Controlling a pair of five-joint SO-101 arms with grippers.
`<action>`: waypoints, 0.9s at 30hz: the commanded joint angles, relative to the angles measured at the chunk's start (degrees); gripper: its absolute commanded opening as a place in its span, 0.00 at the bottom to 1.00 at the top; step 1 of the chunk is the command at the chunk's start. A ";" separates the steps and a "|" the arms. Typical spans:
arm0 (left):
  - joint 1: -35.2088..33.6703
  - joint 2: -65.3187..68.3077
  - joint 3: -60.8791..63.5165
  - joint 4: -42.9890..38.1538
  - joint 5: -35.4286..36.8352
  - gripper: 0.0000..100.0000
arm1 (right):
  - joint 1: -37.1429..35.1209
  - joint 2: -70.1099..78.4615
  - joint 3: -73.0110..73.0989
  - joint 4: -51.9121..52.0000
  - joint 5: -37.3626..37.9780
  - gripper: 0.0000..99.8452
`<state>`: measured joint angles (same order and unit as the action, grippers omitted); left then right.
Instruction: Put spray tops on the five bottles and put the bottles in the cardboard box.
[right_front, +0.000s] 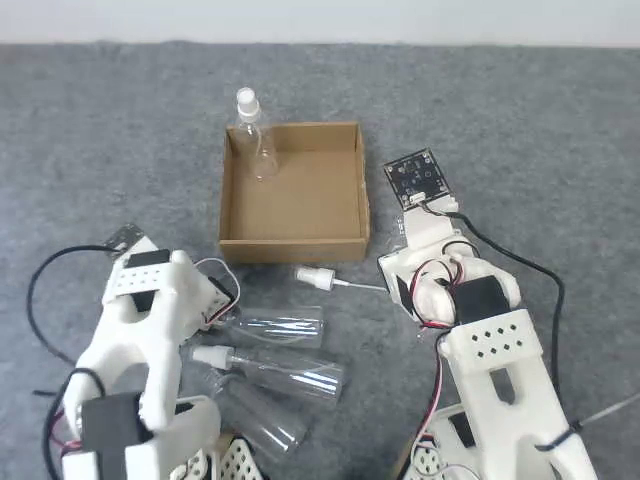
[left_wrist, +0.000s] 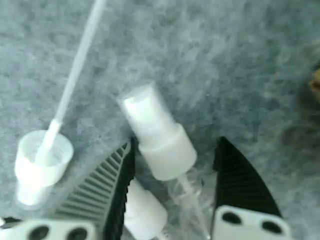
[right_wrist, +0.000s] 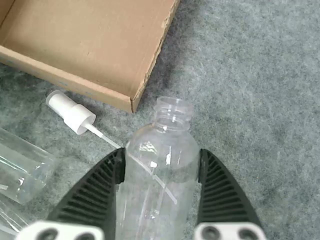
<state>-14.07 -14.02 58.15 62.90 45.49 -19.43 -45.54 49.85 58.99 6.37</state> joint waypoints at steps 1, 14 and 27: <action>-0.18 0.00 -3.03 -3.96 2.99 0.14 | 0.92 -1.36 -0.18 -0.92 -0.18 0.06; -3.25 0.00 -6.90 -4.31 3.69 0.01 | 0.92 -1.36 -0.18 -1.01 -0.09 0.06; -3.34 -0.09 -19.56 5.80 3.60 0.01 | 0.92 -1.36 -0.18 -0.92 -0.09 0.06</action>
<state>-16.97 -13.93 43.47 66.59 48.48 -19.43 -45.54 49.85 58.99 6.37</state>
